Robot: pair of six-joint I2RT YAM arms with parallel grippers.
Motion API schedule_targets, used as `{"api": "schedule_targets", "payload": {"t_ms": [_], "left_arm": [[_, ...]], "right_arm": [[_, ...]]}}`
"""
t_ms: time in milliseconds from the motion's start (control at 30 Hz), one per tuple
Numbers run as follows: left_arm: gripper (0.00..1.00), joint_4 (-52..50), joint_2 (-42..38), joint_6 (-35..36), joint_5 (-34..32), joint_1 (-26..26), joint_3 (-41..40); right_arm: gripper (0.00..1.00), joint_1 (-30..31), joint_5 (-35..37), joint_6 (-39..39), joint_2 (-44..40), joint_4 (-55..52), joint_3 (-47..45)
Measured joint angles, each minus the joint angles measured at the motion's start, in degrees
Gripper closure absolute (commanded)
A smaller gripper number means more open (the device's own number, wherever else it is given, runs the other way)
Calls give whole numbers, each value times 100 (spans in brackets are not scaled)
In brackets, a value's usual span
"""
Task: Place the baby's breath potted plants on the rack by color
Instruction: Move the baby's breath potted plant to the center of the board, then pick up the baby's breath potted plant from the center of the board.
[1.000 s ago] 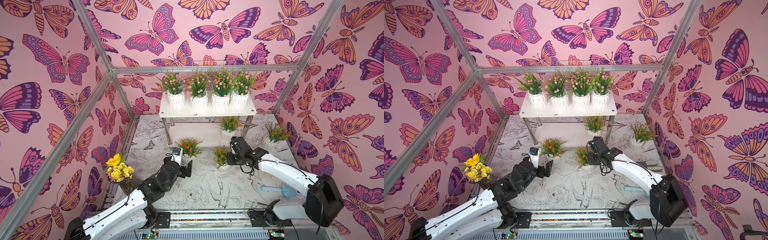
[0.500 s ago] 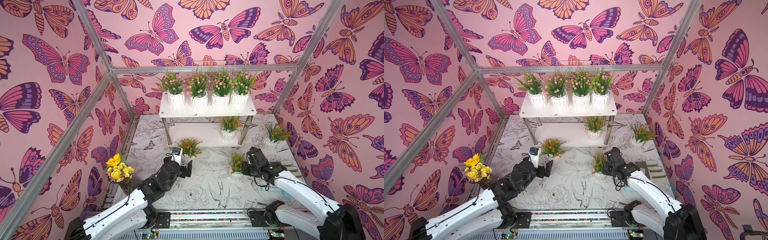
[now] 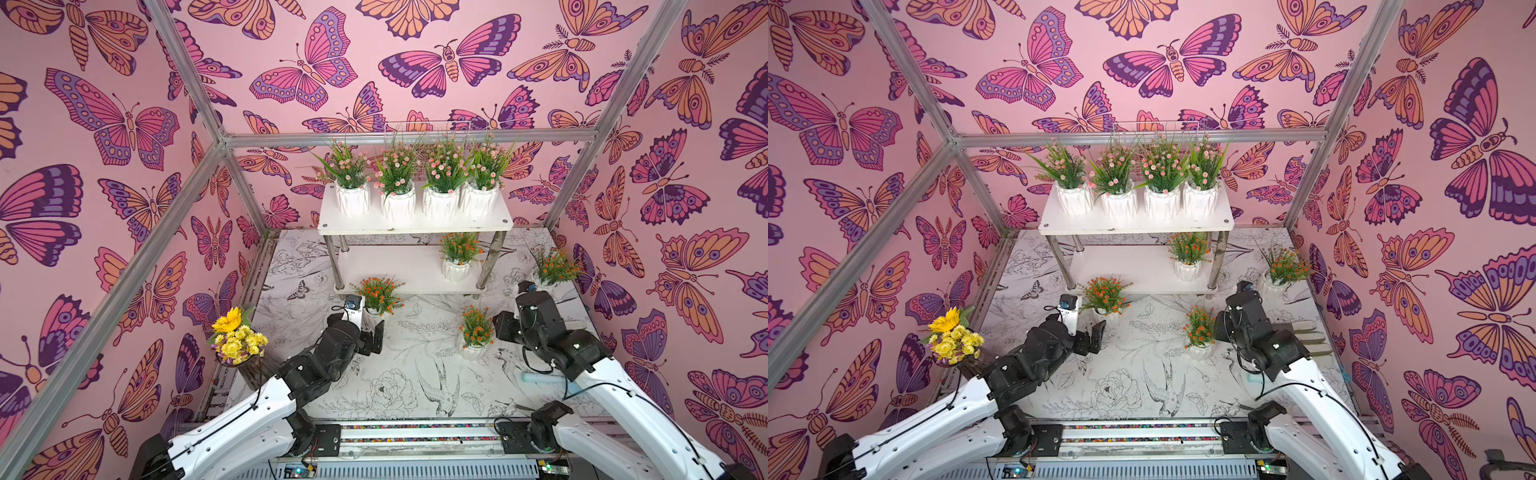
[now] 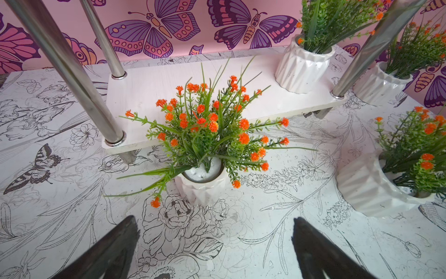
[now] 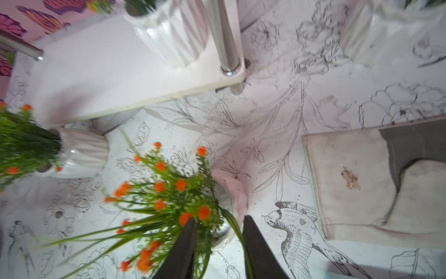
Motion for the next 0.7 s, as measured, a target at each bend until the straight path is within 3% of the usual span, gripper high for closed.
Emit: {"api": "schedule_targets", "payload": {"t_ms": [167,400,700], "left_arm": [[0,-70,0,0,42,44,-11],[0,-129,-26,-22,57,76,-11],[0,-234,-74,-50,55,116,-11]], "right_arm": [[65,90,-9,-216,369,26,804],[65,977,-17,-382,1606,420,1499],[65,1641,-245,-389,2999,1276,1766]]}}
